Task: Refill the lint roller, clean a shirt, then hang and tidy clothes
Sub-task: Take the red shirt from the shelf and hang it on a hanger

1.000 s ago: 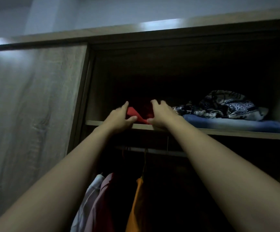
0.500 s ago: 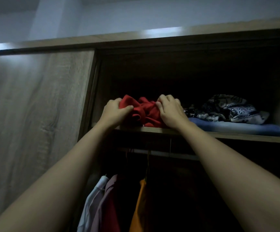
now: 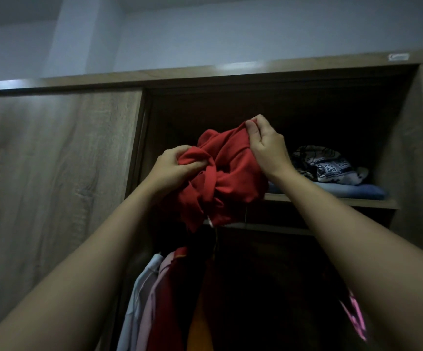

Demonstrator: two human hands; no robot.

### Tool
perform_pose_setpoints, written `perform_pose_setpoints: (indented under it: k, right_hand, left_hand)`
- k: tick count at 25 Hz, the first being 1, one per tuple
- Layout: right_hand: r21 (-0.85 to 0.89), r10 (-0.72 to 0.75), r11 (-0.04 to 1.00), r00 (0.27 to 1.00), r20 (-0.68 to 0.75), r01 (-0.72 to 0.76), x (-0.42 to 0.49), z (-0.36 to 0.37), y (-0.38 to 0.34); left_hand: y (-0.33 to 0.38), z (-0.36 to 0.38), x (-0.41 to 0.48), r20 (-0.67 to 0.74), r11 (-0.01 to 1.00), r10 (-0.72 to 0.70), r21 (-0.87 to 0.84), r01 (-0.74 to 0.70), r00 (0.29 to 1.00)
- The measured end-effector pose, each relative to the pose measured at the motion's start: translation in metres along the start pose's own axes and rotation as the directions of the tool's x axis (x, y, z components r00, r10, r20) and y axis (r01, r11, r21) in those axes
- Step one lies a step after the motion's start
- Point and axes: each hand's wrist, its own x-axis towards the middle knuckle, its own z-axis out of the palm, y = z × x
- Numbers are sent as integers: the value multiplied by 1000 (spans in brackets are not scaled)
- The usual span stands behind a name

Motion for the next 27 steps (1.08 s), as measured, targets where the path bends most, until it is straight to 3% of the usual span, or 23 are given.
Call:
perform_pose_setpoints:
  k: [6, 11, 20, 22, 25, 27]
  right_hand:
    - [-107, 217, 974, 961, 172, -201, -26, -49, -2]
    - [-213, 310, 943, 912, 269, -257, -64, -73, 0]
    - [-384, 470, 865, 788, 398, -321, -133, -95, 17]
    - [-410, 505, 843, 777, 377, -349, -133, -97, 16]
    - [-435, 569, 796, 766, 299, -421, -127, -103, 19]
    - [-441, 588, 776, 771, 246, -451, -122, -106, 23]
  left_hand:
    - [25, 24, -36, 95, 993, -121, 24, 120, 988]
    - [28, 57, -87, 188, 973, -221, -32, 231, 957]
    - [1, 100, -152, 249, 947, -322, 70, 314, 913]
    - [1, 107, -166, 236, 951, -290, -40, 307, 928]
    - [9, 113, -198, 72, 929, -171, -321, 185, 983]
    - [6, 119, -222, 46, 989, -4, -146, 11, 999]
